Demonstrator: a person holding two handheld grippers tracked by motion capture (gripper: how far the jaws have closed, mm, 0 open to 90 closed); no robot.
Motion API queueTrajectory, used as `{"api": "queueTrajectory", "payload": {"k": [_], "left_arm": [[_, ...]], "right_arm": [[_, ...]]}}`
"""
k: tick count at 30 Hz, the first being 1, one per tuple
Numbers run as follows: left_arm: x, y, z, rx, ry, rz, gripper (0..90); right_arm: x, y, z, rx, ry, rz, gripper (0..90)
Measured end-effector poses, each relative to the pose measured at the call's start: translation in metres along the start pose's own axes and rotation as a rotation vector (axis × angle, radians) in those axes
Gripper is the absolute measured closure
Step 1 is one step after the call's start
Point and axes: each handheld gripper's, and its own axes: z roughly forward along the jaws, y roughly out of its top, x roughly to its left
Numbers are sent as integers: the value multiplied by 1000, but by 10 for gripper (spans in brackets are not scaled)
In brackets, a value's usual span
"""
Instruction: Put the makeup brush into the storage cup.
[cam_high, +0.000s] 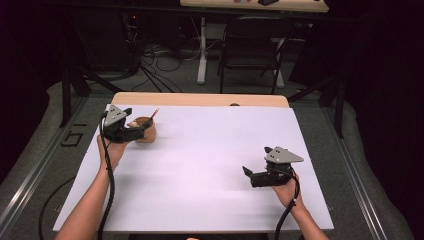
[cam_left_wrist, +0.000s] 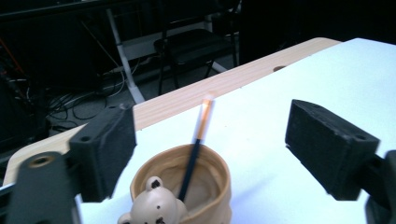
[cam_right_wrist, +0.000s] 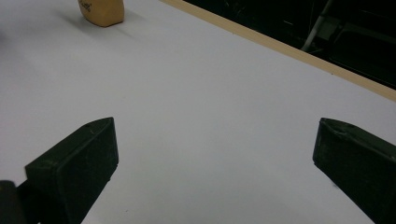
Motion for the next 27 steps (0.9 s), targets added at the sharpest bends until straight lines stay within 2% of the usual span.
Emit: {"api": "queueTrajectory", "payload": {"k": [6,9,11,13,18,23,27], "left_arm": [[-6,2,-7,7,-14,-9,78],[-9,2,-8,10,-21,-11,67],[-11,2,-9,35,-36,-5,27],[-13,2,-10,55,-49,-6,18],[-19,1,-16,63,-64,-1,3],[-30,0,-23,54,-84,-2,0],[-40,-1,-28,43,-97,19,0]], "right_arm": [[0,0,0,-21,1,5,0],[0,0,-1,-33,4,10,0],[0,1,-2,-38,4,6,0],[0,1,-2,-39,6,7,0],[1,2,-4,-52,5,4,0],[3,4,-6,-65,10,1,0],[4,4,-8,-76,24,-6,0]]}}
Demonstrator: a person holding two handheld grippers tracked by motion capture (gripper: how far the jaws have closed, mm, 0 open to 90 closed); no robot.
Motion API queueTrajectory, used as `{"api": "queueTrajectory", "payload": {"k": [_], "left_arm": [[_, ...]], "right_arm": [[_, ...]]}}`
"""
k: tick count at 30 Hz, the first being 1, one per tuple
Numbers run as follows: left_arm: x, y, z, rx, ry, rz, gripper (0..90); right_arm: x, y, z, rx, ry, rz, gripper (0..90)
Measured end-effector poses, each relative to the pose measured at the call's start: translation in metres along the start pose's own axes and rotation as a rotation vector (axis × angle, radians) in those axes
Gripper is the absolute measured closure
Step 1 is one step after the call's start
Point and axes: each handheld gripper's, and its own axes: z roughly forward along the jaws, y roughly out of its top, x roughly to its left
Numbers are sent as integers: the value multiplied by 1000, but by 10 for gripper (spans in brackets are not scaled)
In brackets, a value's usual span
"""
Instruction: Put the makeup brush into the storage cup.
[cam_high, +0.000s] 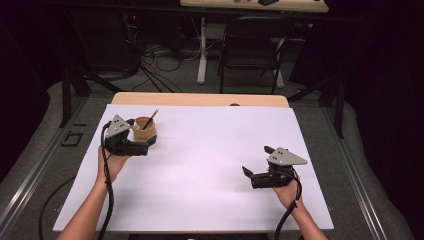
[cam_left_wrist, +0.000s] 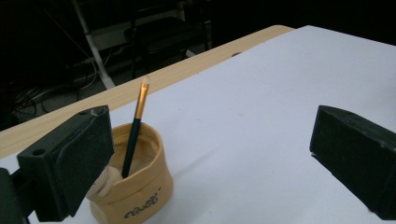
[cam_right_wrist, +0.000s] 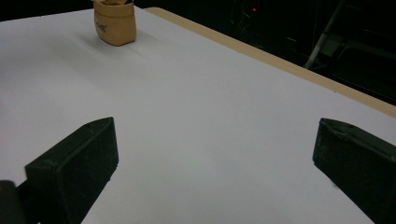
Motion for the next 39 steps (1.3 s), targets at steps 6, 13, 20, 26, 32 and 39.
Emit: {"api": "queueTrajectory", "payload": {"k": [6,13,20,26,32,39], "left_arm": [[-15,-9,-11,-14,-8,5,0],[-28,-20,-29,-55,3,13,0],[-39,-31,-35,-54,13,67,0],[-46,-42,-39,-75,15,76,0],[-55,-56,-48,-96,54,85,0],[-62,-68,-58,-94,97,66,0]], "right_arm": [[-1,-1,0,-17,7,14,0],[0,0,-6,-78,18,-2,0],[1,-4,-10,-105,25,-15,0],[-2,-12,-16,-102,12,4,0],[0,-18,-22,-102,-14,3,0],[2,-25,-30,-113,-58,6,0]]}}
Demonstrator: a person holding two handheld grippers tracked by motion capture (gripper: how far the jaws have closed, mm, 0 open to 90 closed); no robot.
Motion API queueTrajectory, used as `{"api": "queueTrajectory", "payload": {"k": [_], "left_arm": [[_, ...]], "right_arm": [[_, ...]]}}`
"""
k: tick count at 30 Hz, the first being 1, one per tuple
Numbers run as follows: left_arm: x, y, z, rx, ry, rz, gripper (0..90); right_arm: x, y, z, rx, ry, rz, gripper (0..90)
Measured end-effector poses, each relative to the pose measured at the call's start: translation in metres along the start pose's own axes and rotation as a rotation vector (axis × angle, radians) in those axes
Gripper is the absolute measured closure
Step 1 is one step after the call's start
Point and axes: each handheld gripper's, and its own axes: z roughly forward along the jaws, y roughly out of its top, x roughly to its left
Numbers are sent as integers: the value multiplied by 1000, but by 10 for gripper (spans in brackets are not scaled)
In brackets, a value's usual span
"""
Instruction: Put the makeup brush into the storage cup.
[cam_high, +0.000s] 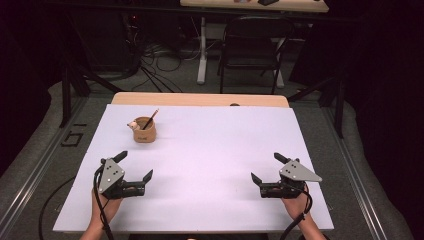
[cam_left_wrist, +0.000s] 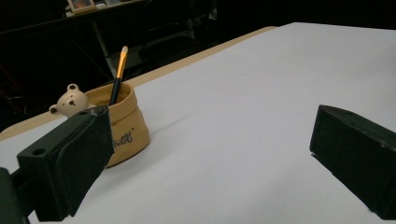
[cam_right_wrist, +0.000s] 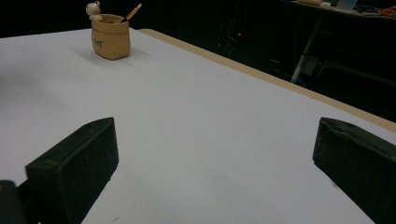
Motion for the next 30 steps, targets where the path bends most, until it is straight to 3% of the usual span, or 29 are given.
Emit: {"api": "queueTrajectory", "payload": {"k": [3,11,18,30], "left_arm": [[0,-6,-5,10,19,-16,0],[4,-21,-15,34,23,-101,0],[0,-29,-21,67,19,-120,0],[0,-36,-34,80,30,-146,0]], "right_arm": [[-1,-2,-3,-1,-7,10,0],[-3,-14,-13,30,-33,22,0],[-3,-19,-19,46,-50,28,0],[0,-22,-29,65,-84,39,0]]}}
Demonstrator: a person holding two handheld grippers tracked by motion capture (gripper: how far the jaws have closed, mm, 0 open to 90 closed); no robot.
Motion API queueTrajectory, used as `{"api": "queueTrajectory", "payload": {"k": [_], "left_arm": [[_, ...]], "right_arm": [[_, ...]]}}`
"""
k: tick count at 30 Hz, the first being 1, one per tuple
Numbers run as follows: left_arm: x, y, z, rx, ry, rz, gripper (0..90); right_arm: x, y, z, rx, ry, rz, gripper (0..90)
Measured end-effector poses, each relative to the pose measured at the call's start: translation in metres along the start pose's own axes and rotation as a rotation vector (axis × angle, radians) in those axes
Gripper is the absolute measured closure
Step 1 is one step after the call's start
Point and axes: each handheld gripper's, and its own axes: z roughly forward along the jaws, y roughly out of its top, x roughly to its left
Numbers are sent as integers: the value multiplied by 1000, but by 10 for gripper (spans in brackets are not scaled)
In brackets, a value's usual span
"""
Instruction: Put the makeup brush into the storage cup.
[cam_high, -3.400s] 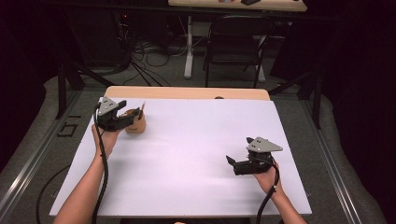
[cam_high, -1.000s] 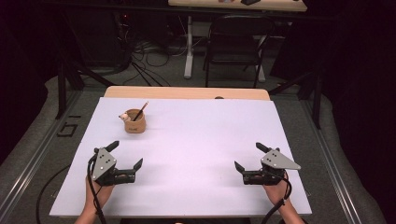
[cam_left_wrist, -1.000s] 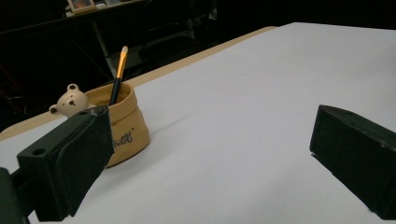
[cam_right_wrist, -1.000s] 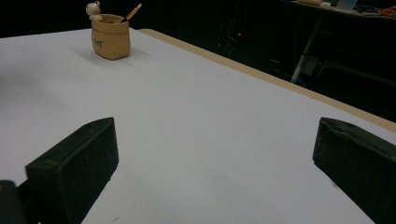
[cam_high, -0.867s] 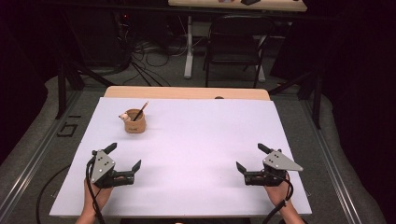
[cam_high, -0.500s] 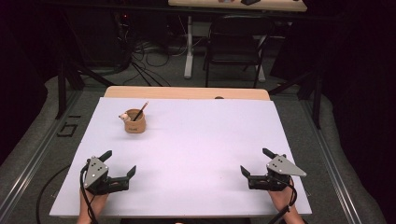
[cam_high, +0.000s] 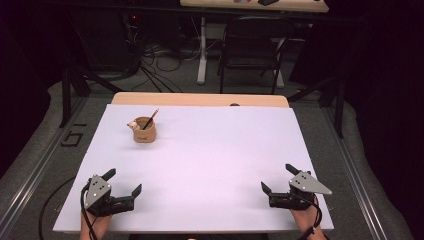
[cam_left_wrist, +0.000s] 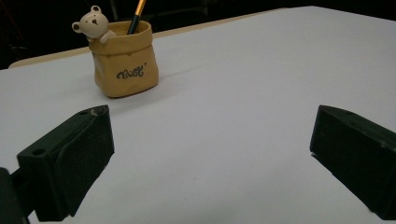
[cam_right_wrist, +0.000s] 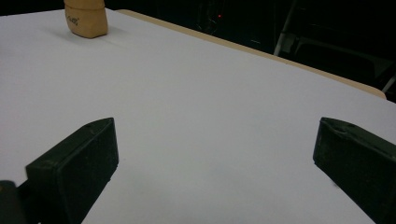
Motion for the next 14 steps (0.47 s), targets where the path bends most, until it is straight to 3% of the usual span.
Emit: {"api": "queueTrajectory", "payload": {"k": [14], "left_arm": [[4,0,1,6,-1,-11,0]], "right_arm": [[0,0,1,10,7,-10,0]]}}
